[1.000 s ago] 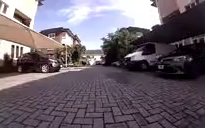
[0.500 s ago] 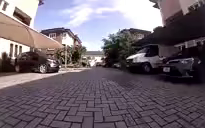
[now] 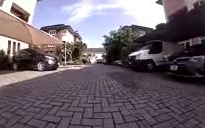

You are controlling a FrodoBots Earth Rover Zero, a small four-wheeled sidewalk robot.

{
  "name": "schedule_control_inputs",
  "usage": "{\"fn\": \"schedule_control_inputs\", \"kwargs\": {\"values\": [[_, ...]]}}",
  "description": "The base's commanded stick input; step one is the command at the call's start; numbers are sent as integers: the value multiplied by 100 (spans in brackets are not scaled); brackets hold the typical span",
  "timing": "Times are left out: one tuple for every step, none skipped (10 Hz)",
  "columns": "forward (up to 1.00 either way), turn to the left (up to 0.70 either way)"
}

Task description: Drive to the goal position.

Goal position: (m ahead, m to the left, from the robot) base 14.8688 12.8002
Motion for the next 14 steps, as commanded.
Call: {"fn": "schedule_control_inputs", "kwargs": {"values": [[69,3],[69,3],[69,3],[69,3],[69,3],[69,3],[69,3],[69,3],[69,3],[69,3],[69,3],[69,3],[69,3],[69,3]]}}
